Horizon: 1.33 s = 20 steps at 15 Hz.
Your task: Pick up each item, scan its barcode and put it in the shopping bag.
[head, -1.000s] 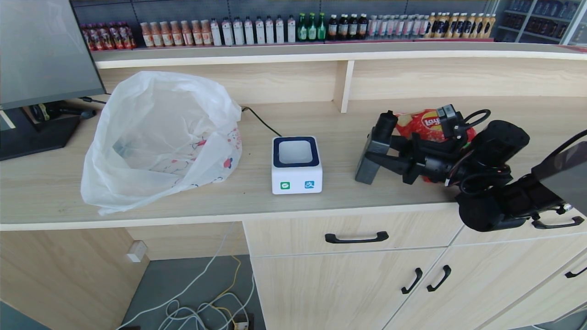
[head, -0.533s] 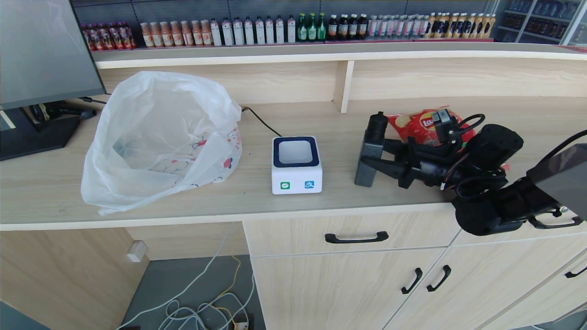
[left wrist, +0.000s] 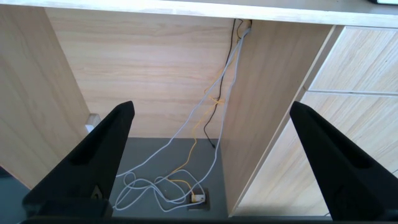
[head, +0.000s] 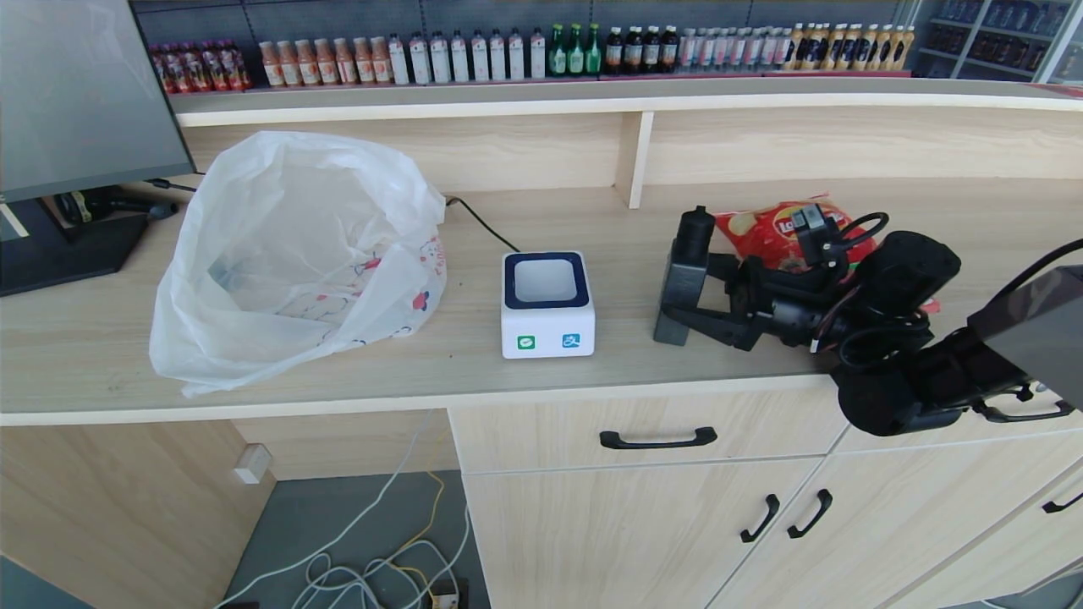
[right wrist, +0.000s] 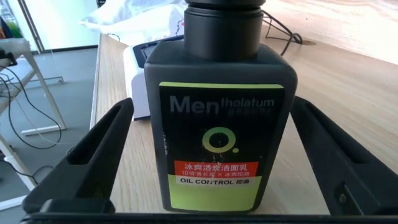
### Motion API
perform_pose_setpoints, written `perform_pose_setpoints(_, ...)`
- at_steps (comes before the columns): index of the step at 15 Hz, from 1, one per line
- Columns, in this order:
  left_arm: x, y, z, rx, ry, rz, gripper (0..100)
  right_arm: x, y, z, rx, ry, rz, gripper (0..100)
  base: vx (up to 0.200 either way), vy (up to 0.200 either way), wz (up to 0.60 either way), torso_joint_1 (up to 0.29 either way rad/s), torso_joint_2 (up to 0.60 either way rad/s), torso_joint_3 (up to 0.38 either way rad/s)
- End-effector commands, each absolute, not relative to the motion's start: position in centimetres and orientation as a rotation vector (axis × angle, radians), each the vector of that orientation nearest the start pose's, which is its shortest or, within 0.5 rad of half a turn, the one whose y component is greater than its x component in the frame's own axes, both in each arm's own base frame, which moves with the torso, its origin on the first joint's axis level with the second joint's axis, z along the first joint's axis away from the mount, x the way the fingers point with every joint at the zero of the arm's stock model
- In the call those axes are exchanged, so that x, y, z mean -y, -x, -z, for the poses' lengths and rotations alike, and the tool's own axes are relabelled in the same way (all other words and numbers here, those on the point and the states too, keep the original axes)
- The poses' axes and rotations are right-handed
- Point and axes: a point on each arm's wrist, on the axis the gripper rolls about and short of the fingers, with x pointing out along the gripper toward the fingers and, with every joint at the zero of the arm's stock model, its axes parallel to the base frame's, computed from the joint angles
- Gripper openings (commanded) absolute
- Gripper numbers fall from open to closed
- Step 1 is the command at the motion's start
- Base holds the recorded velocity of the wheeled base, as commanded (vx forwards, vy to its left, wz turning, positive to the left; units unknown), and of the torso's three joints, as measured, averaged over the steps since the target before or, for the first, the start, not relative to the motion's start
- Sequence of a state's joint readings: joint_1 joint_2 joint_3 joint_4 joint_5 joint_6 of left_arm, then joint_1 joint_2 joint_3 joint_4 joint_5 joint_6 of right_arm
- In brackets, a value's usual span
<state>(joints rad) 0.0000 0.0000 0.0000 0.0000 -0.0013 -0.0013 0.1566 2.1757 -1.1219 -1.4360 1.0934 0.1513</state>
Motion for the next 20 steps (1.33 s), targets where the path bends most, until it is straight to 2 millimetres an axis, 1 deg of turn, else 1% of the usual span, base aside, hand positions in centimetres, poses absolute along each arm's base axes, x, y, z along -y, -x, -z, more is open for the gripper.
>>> perform_pose_setpoints(1,0.0,2.3,-7.5,0.000,0.002,0.002,100,-8.3,-39.8,-16.7,0.273,0.054,-1.255,100,0.000,0.000,0.00,0.000,0.00,0.000)
perform_pose_setpoints(7,0.0,2.3,-7.5,0.000,0.002,0.002,100,-8.2,-39.4,-17.6,0.294,0.064,-1.256,100,0.000,0.000,0.00,0.000,0.00,0.000)
perform_pose_setpoints(14,0.0,2.3,-7.5,0.000,0.002,0.002,100,-7.9,-37.9,-20.4,0.344,0.077,-1.255,100,0.000,0.000,0.00,0.000,0.00,0.000)
perform_pose_setpoints(15,0.0,2.3,-7.5,0.000,0.002,0.002,100,-8.0,-37.5,-20.8,0.354,0.085,-1.255,100,0.000,0.000,0.00,0.000,0.00,0.000)
perform_pose_setpoints(19,0.0,2.3,-7.5,0.000,0.002,0.002,100,-7.8,-35.4,-21.1,0.345,0.091,-1.249,100,0.000,0.000,0.00,0.000,0.00,0.000)
perform_pose_setpoints(20,0.0,2.3,-7.5,0.000,0.002,0.002,100,-7.5,-34.4,-21.3,0.341,0.070,-1.190,100,0.000,0.000,0.00,0.000,0.00,0.000)
